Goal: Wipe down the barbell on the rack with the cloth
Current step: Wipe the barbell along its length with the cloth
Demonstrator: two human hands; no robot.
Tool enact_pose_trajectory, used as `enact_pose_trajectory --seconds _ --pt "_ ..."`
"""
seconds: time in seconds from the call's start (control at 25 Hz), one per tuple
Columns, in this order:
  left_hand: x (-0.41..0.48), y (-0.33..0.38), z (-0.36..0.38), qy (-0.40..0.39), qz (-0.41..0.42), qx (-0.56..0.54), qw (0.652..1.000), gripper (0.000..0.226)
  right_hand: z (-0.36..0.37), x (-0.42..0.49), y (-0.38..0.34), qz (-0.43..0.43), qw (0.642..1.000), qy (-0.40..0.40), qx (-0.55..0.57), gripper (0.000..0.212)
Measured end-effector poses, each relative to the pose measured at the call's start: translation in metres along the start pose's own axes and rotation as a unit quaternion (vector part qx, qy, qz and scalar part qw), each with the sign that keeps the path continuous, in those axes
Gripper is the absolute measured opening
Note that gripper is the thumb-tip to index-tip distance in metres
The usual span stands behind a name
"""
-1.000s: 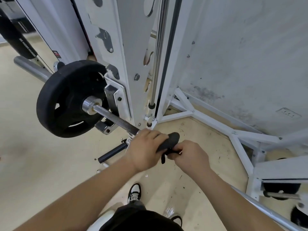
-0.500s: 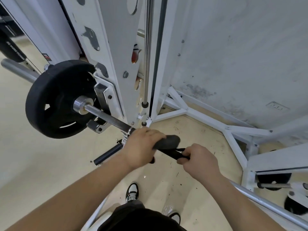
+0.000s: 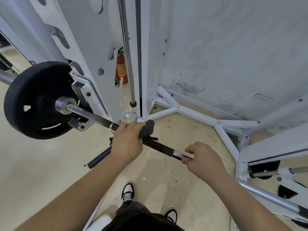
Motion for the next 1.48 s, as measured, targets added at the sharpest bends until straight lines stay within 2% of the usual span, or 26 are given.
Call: enact_pose_trajectory --seconds 0.04,0.08,0.16,0.24,0.32,0.44,0.48,0.52,0.6,0.68,0.72,0.8,0.84,0.88,0.92,1.04,1.08,1.12,1.16,1.2,1.24,1.28,1.32,1.36,1.4,1.48 --pt "-0.009 0.020 0.006 0.017 -0.025 -0.008 1.000 0.045 0.002 -0.002 0.001 -0.002 1.000 -0.003 -0.006 0.028" --pt "-0.022 0.047 0.012 0.023 -0.013 -0.027 0.999 0.047 0.004 -0.003 0.001 -0.013 1.000 -0.006 -0.016 0.024" --pt "-0.048 0.090 0.024 0.004 0.114 -0.064 0.991 0.049 0.011 -0.004 0.001 -0.039 0.999 -0.002 -0.038 0.017" --pt "-0.046 0.087 0.021 -0.026 0.204 -0.061 0.977 0.052 0.015 -0.005 0.006 -0.050 0.998 0.008 -0.043 0.015" --pt "-0.028 0.053 0.016 -0.045 0.144 -0.026 0.988 0.053 0.017 -0.004 0.010 -0.060 0.998 0.016 -0.033 0.017" --pt "-0.025 0.037 0.014 0.040 -0.060 -0.036 0.997 0.048 0.016 -0.002 0.010 -0.076 0.996 0.027 -0.025 0.016" --pt "-0.036 0.055 0.021 0.068 -0.079 -0.042 0.994 0.049 0.016 -0.001 0.010 -0.076 0.996 0.031 -0.022 0.014" --pt "-0.047 0.077 0.031 0.081 -0.059 -0.051 0.994 0.051 0.016 0.001 0.010 -0.075 0.996 0.034 -0.020 0.012" --pt "-0.069 0.105 0.040 0.078 0.053 -0.078 0.993 0.051 0.017 0.002 0.013 -0.074 0.996 0.038 -0.013 0.007" --pt "-0.068 0.085 0.034 0.065 0.133 -0.036 0.988 0.053 0.018 0.001 0.017 -0.080 0.996 0.039 -0.004 0.006" --pt "-0.061 0.065 0.029 0.065 0.112 -0.007 0.991 0.054 0.019 0.000 0.018 -0.084 0.996 0.040 0.000 0.009" --pt "-0.049 0.032 0.018 0.099 -0.064 -0.003 0.993 0.055 0.021 -0.002 0.019 -0.092 0.995 0.046 0.003 0.013" --pt "-0.052 0.030 0.019 0.118 -0.161 -0.022 0.980 0.055 0.022 -0.003 0.019 -0.092 0.994 0.050 0.005 0.014" --pt "-0.060 0.042 0.026 0.126 -0.216 -0.049 0.967 0.055 0.021 -0.003 0.019 -0.090 0.995 0.054 0.008 0.013" --pt "-0.071 0.061 0.035 0.126 -0.222 -0.083 0.963 0.055 0.020 -0.002 0.018 -0.083 0.995 0.053 0.010 0.012" --pt "-0.118 0.107 0.063 0.062 -0.128 -0.223 0.964 0.041 0.011 0.003 0.017 -0.054 0.998 0.019 0.007 0.007" --pt "-0.131 0.109 0.066 0.040 -0.143 -0.289 0.946 0.033 0.008 0.005 0.015 -0.056 0.998 0.008 0.011 0.007" --pt "-0.139 0.102 0.067 0.026 -0.203 -0.354 0.912 0.025 0.006 0.008 0.011 -0.065 0.998 0.002 0.024 0.009" --pt "-0.142 0.089 0.068 0.020 -0.310 -0.420 0.853 0.019 0.004 0.010 0.005 -0.079 0.996 0.006 0.040 0.012" --pt "-0.141 0.073 0.068 0.026 -0.423 -0.474 0.772 0.015 0.003 0.014 -0.002 -0.096 0.994 0.013 0.052 0.018" --pt "-0.137 0.055 0.065 0.044 -0.507 -0.513 0.691 0.014 0.004 0.018 -0.010 -0.110 0.992 0.014 0.059 0.027" --pt "-0.126 0.038 0.056 0.075 -0.545 -0.537 0.639 0.014 0.007 0.022 -0.018 -0.116 0.992 0.006 0.058 0.033" --pt "-0.110 0.022 0.045 0.106 -0.549 -0.550 0.620 0.013 0.010 0.027 -0.028 -0.117 0.992 -0.002 0.047 0.034" --pt "-0.093 0.008 0.033 0.128 -0.532 -0.567 0.616 0.012 0.014 0.031 -0.036 -0.118 0.993 -0.008 0.030 0.030" --pt "-0.075 -0.001 0.022 0.135 -0.512 -0.590 0.609 0.014 0.019 0.035 -0.045 -0.117 0.993 -0.009 0.012 0.023" --pt "-0.052 0.001 0.011 0.121 -0.493 -0.644 0.572 0.023 0.025 0.037 -0.053 -0.103 0.995 -0.008 -0.013 0.013"
Point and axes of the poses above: each hand's wrist, its own x-axis towards the middle knuckle, its own z-axis out of the palm, y = z × x, the point moved 3 cm from there along x, towards the middle knuckle, and after that the axes turned 5 degrees about -z, right-handed, at the moved point
